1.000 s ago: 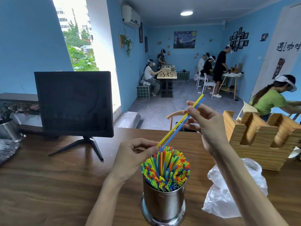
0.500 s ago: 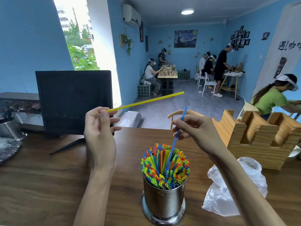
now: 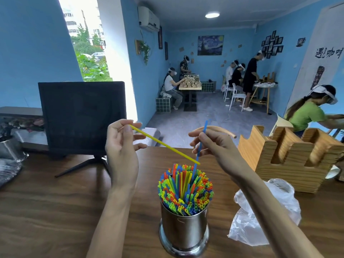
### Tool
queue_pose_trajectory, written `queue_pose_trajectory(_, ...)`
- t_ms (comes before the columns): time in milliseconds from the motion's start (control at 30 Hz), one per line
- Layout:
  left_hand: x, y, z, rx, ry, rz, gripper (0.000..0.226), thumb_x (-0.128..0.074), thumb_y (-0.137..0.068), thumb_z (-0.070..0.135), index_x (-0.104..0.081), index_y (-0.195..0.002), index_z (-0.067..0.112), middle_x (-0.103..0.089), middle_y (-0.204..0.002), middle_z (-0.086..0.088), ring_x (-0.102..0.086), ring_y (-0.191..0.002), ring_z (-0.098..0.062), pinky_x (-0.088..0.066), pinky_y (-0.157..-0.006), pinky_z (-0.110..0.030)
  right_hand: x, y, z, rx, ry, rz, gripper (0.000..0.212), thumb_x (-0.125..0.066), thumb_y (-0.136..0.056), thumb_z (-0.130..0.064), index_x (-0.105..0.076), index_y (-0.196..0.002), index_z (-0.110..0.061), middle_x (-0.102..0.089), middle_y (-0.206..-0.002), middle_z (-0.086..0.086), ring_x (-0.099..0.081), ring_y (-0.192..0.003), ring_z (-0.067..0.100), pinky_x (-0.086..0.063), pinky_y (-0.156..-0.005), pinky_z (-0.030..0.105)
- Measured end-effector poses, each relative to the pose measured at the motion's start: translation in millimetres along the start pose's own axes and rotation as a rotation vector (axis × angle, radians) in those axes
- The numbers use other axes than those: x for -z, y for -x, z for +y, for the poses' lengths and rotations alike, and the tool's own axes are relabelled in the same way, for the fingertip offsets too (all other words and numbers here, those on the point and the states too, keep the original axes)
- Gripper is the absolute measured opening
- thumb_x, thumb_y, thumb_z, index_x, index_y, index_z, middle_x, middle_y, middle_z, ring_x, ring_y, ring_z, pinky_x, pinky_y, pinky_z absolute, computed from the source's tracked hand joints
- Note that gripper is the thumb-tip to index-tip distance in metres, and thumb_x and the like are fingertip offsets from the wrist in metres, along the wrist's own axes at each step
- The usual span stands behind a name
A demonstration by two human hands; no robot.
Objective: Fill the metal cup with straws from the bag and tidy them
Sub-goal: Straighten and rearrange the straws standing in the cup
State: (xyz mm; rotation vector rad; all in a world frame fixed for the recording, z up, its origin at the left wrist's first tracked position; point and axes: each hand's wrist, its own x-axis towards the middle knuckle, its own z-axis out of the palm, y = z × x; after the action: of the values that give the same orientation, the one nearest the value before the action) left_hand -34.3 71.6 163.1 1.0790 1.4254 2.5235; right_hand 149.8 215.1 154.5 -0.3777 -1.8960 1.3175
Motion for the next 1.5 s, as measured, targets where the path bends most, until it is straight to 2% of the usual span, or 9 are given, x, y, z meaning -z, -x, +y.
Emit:
queue_pose_trajectory(233, -23, 10, -13, -0.037, -0.103, -0.102, 0.015, -0.047, -0.105, 0.024, -0.059, -0.102, 0.033, -0.075, -0.085, 0.006, -0.07, -0.076, -0.006, -0.052, -0.061, -0.019, -23, 7, 6, 0.024, 0.228, -0.203, 0.021, -0.057, -0.104, -0.03, -0.073, -0.117, -0.026, -0.075, -0.096, -0.007, -0.071, -0.088, 0.015, -0.055, -0.079, 0.03)
queue_pose_trajectory(400, -30, 28, -25, 0.001, -0.3, -0.463, 0.018, -0.059, -0.104, 0.021, -0.068, -0.099, 0.036, -0.074, -0.087, 0.012, -0.07, -0.079, -0.003, -0.049, -0.069, -0.012, -30, 8, 14, 0.098, 0.397, -0.226, 0.004, -0.074, -0.092, -0.034, -0.077, -0.091, -0.031, -0.074, -0.083, -0.015, -0.069, -0.077, 0.005, -0.052, -0.071, 0.023)
queue_pose_trajectory(533, -15, 31, -34, 0.004, -0.469, -0.608, 0.011, -0.074, -0.093, 0.028, -0.078, -0.097, 0.038, -0.073, -0.101, 0.02, -0.067, -0.095, -0.003, -0.049, -0.077, -0.013, -20, 8, 24, -0.004, 0.509, -0.303, 0.021, -0.083, -0.082, -0.044, -0.07, -0.066, -0.05, -0.07, -0.071, -0.017, -0.064, -0.069, -0.001, -0.045, -0.061, 0.017)
queue_pose_trajectory(700, 0, 36, -41, -0.074, -0.623, -0.629, 0.007, -0.085, -0.08, 0.035, -0.082, -0.086, 0.038, -0.07, -0.099, 0.024, -0.059, -0.107, -0.001, -0.048, -0.084, -0.016, -1, 1, 21, -0.063, 0.441, -0.368, 0.026, -0.088, -0.072, -0.052, -0.079, -0.095, -0.042, -0.073, -0.093, -0.013, -0.065, -0.088, 0.005, -0.053, -0.077, 0.028)
queue_pose_trajectory(833, 11, 34, -49, 0.016, -0.748, -0.723, 0.006, -0.077, -0.086, 0.045, -0.082, -0.087, 0.041, -0.069, -0.107, 0.029, -0.049, -0.116, 0.004, -0.044, -0.096, -0.026, 11, -11, 27, -0.134, 0.3, -0.317, 0.026, -0.071, -0.091, -0.048, -0.078, -0.11, -0.032, -0.076, -0.093, -0.014, -0.066, -0.087, 0.003, -0.051, -0.08, 0.024)
queue_pose_trajectory(967, 10, 32, -53, 0.105, -0.544, -0.493, 0.012, -0.068, -0.096, 0.037, -0.08, -0.097, 0.036, -0.074, -0.099, 0.021, -0.063, -0.101, 0.004, -0.048, -0.079, -0.009, -9, -23, 43, -0.153, 0.454, -0.273, 0.028, -0.063, -0.098, -0.044, -0.077, -0.113, -0.026, -0.077, -0.1, -0.007, -0.068, -0.094, 0.007, -0.055, -0.089, 0.032)
queue_pose_trajectory(1067, 9, 30, -60, 0.23, -0.49, -0.32, 0.017, -0.061, -0.101, 0.028, -0.077, -0.1, 0.031, -0.076, -0.099, 0.015, -0.067, -0.098, -0.003, -0.054, -0.083, -0.023, -16, -29, 48, -0.21, 0.54, -0.386, 0.032, -0.062, -0.099, -0.047, -0.075, -0.115, -0.024, -0.074, -0.102, -0.009, -0.067, -0.094, 0.004, -0.055, -0.084, 0.026)
queue_pose_trajectory(1333, 16, 38, -68, 0.36, -0.491, -0.332, 0.015, -0.059, -0.102, 0.032, -0.073, -0.098, 0.035, -0.074, -0.097, 0.015, -0.066, -0.096, -0.004, -0.052, -0.077, -0.018, -18, -29, 49, -0.267, 0.495, -0.355, 0.025, -0.072, -0.09, -0.051, -0.077, -0.078, -0.03, -0.077, -0.079, -0.013, -0.073, -0.076, 0.002, -0.053, -0.065, 0.016)
queue_pose_trajectory(1500, 16, 41, -66, 0.391, -0.487, -0.313, 0.016, -0.059, -0.103, 0.031, -0.074, -0.1, 0.032, -0.074, -0.098, 0.015, -0.066, -0.097, -0.004, -0.049, -0.072, -0.015, -17, -27, 48, -0.272, 0.499, -0.236, 0.043, -0.081, -0.077, -0.056, -0.076, -0.064, -0.016, -0.074, -0.067, 0.001, -0.065, -0.061, 0.007, -0.052, -0.062, 0.026)
